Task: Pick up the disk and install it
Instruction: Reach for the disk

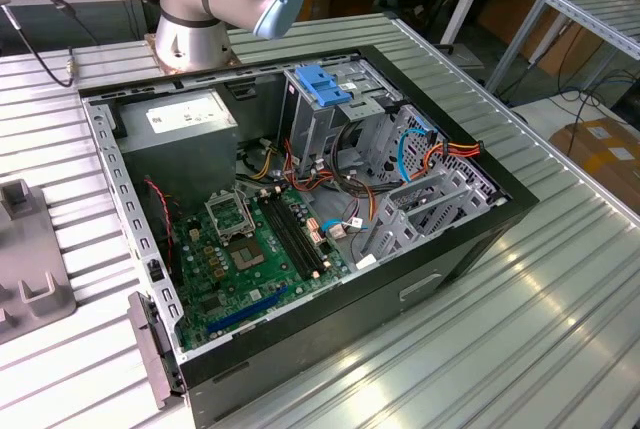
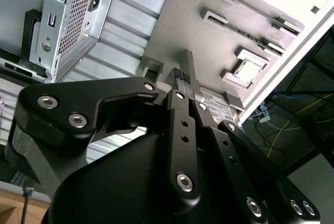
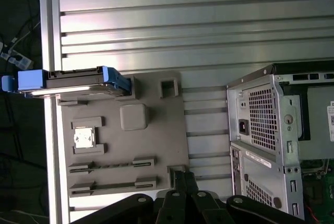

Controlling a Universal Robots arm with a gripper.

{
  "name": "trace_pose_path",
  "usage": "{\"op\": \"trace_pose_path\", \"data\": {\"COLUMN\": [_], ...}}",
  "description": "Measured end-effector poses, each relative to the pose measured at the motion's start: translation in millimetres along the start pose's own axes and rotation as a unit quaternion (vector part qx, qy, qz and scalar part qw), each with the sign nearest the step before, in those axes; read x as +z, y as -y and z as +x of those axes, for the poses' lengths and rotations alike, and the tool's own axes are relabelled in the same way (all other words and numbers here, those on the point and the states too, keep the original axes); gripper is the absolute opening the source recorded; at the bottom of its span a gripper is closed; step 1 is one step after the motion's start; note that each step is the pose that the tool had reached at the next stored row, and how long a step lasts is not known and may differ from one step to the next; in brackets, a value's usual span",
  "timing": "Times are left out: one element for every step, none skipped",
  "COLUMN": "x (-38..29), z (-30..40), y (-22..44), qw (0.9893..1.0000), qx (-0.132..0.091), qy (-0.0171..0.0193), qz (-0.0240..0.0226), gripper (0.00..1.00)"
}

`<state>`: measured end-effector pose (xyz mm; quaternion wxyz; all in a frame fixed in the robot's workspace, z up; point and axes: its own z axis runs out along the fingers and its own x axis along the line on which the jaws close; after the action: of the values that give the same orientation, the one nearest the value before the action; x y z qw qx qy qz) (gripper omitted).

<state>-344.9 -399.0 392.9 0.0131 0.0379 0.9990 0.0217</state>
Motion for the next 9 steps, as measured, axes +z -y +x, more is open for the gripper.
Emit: {"op": "trace_pose_path", "data": {"x": [0.0, -0.1, -0.1, -0.1, -0.1, -0.1, -0.1, -0.1, -0.1], "z": [0.4, 1.0, 1.3, 1.6, 2.0, 2.3, 2.8, 3.1, 3.7], "y": [0.0, 0.1, 0.1, 0.1, 0.1, 0.1, 0.2, 0.2, 0.3], "qw": [1.0000, 1.0000, 1.0000, 1.0000, 1.0000, 1.0000, 1.0000, 1.0000, 1.0000], "qx": [0.000, 0.000, 0.000, 0.000, 0.000, 0.000, 0.000, 0.000, 0.000], "qy": [0.0000, 0.0000, 0.0000, 0.0000, 0.0000, 0.0000, 0.0000, 0.0000, 0.0000], "qz": [0.0000, 0.0000, 0.0000, 0.0000, 0.0000, 0.0000, 0.0000, 0.0000, 0.0000], "gripper": [0.10, 0.10, 0.10, 0.10, 0.10, 0.10, 0.10, 0.10, 0.10]}}
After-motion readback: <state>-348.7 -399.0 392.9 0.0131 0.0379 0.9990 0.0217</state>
